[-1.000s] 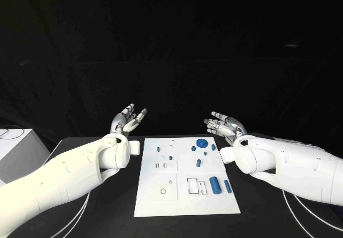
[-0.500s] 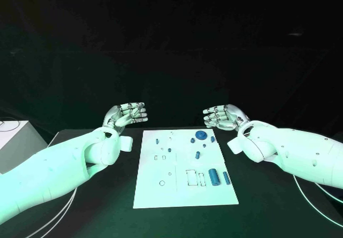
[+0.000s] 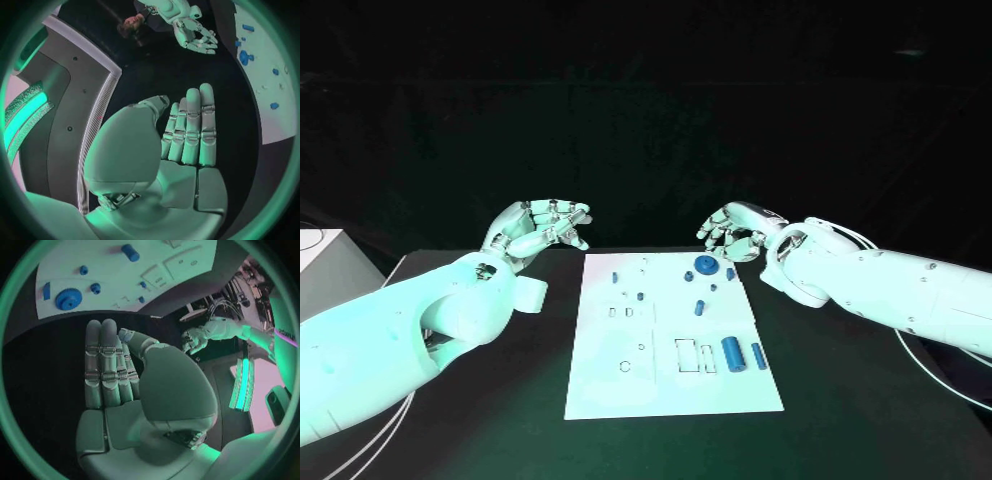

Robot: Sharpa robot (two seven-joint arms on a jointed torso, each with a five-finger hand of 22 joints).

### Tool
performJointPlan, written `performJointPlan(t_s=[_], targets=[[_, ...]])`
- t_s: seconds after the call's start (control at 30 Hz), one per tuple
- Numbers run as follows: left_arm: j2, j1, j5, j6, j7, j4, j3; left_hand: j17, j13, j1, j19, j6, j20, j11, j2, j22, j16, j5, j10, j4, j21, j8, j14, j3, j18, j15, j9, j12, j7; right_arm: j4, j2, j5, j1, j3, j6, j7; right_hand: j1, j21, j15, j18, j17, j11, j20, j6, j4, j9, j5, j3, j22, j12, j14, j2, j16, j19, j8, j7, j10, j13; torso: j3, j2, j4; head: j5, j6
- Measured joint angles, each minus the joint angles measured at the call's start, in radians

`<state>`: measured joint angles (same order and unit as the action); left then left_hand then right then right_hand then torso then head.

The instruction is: Assemble the parts on the task board

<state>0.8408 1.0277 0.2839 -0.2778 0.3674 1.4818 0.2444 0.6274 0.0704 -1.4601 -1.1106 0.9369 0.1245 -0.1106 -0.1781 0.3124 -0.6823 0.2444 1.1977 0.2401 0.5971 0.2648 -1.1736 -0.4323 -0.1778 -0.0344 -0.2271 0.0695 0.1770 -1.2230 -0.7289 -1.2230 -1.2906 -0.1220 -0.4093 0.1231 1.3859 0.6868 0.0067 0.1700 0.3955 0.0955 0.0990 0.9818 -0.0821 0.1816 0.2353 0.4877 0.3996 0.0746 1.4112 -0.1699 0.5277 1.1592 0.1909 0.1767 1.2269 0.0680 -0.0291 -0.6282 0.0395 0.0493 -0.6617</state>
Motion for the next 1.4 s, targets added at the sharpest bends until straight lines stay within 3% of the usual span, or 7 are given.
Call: performJointPlan(t_s=[0.17,0.2,0.23,0.27,0.63,0.97,1.4], targets=[[0.022,-0.001,0.023,0.016,-0.012,0.047,0.016,0.054,0.006,0.004,0.003,0.0,-0.003,0.003,-0.004,0.056,-0.072,0.0,0.014,0.008,0.086,-0.004,0.006,-0.008,0.0,0.002,-0.011,0.0,0.0,0.004,0.012,-0.153,-0.004,0.0,0.017,-0.063,-0.026,0.211,-0.008,-0.005,0.266,-0.003,-0.006,0.021,0.03,0.0,0.025,0.029,0.222,-0.006,0.05,-0.042,0.289,0.106,-0.015,-0.006,0.003,0.003,-0.0066,-0.018,0.0124,0.009,0.005],[0.026,-0.001,0.026,0.018,-0.015,0.056,0.018,0.058,0.006,0.007,0.004,0.0,-0.002,0.003,-0.007,0.062,-0.078,0.0,0.014,0.01,0.095,-0.006,0.008,-0.01,0.0,0.0,-0.012,0.0,0.0,0.007,0.015,-0.177,-0.005,0.0,0.021,-0.075,-0.041,0.38,-0.009,-0.042,0.49,-0.003,-0.006,0.031,0.056,0.003,0.036,0.048,0.438,-0.006,0.05,-0.078,0.481,0.192,-0.024,-0.011,-0.01,0.006,-0.0078,-0.022,0.0154,0.012,0.005],[0.03,-0.001,0.03,0.021,-0.017,0.065,0.021,0.061,0.006,0.008,0.007,0.0,0.0,0.003,-0.008,0.067,-0.08,0.0,0.014,0.01,0.101,-0.006,0.009,-0.01,0.0,0.002,-0.013,0.0,0.0,0.01,0.019,-0.206,-0.005,0.0,0.025,-0.091,-0.049,0.471,-0.009,-0.058,0.601,-0.001,-0.005,0.034,0.069,0.007,0.04,0.057,0.543,-0.006,0.05,-0.094,0.629,0.234,-0.027,-0.013,-0.023,0.007,-0.009,-0.025,0.0178,0.013,0.006],[0.034,-0.002,0.032,0.023,-0.019,0.072,0.023,0.063,0.006,0.008,0.009,0.0,-0.002,0.003,-0.008,0.071,-0.08,0.0,0.014,0.01,0.107,-0.006,0.009,-0.01,0.0,0.001,-0.014,0.0,0.0,0.012,0.021,-0.226,-0.005,0.0,0.029,-0.102,-0.05,0.496,-0.009,-0.063,0.632,-0.003,-0.005,0.034,0.073,0.008,0.04,0.059,0.573,-0.006,0.05,-0.095,0.668,0.244,-0.028,-0.012,-0.029,0.008,-0.0104,-0.028,0.0201,0.015,0.007],[0.054,-0.003,0.049,0.035,-0.033,0.115,0.047,0.067,0.006,0.008,0.023,0.0,-0.001,0.003,-0.008,0.081,-0.084,0.0,0.014,0.015,0.118,-0.01,0.025,-0.015,0.0,-0.003,-0.016,0.0,0.0,0.049,0.058,-0.355,-0.007,0.0,0.078,-0.181,-0.048,0.557,-0.009,-0.062,0.73,-0.002,-0.004,0.035,0.084,0.017,0.04,0.056,0.656,-0.006,0.05,-0.102,0.769,0.273,-0.028,-0.013,-0.043,0.012,-0.0217,-0.057,0.0401,0.035,0.012],[0.061,-0.004,0.057,0.041,-0.039,0.126,0.051,0.067,0.006,0.012,0.026,0.0,0.002,0.003,-0.012,0.084,-0.084,0.0,0.014,0.015,0.123,-0.01,0.032,-0.015,0.0,-0.003,-0.017,0.0,0.0,0.068,0.072,-0.394,-0.007,0.0,0.116,-0.211,-0.059,0.566,-0.009,-0.062,0.779,-0.002,-0.004,0.034,0.095,0.02,0.04,0.045,0.674,-0.006,0.05,-0.113,0.812,0.281,-0.028,-0.013,-0.043,0.018,-0.0246,-0.07,0.0484,0.044,0.014],[0.066,-0.004,0.069,0.047,-0.046,0.136,0.054,0.067,0.006,0.012,0.033,-0.004,0.002,-0.001,-0.012,0.088,-0.084,0.0,0.01,0.018,0.126,-0.01,0.036,-0.018,0.0,-0.007,-0.017,0.0,0.004,0.09,0.09,-0.411,-0.002,-0.001,0.152,-0.226,-0.059,0.566,-0.009,-0.062,0.779,-0.002,-0.004,0.034,0.1,0.022,0.04,0.045,0.671,-0.006,0.05,-0.112,0.812,0.28,-0.028,-0.014,-0.043,0.018,-0.0252,-0.083,0.0558,0.052,0.016]])
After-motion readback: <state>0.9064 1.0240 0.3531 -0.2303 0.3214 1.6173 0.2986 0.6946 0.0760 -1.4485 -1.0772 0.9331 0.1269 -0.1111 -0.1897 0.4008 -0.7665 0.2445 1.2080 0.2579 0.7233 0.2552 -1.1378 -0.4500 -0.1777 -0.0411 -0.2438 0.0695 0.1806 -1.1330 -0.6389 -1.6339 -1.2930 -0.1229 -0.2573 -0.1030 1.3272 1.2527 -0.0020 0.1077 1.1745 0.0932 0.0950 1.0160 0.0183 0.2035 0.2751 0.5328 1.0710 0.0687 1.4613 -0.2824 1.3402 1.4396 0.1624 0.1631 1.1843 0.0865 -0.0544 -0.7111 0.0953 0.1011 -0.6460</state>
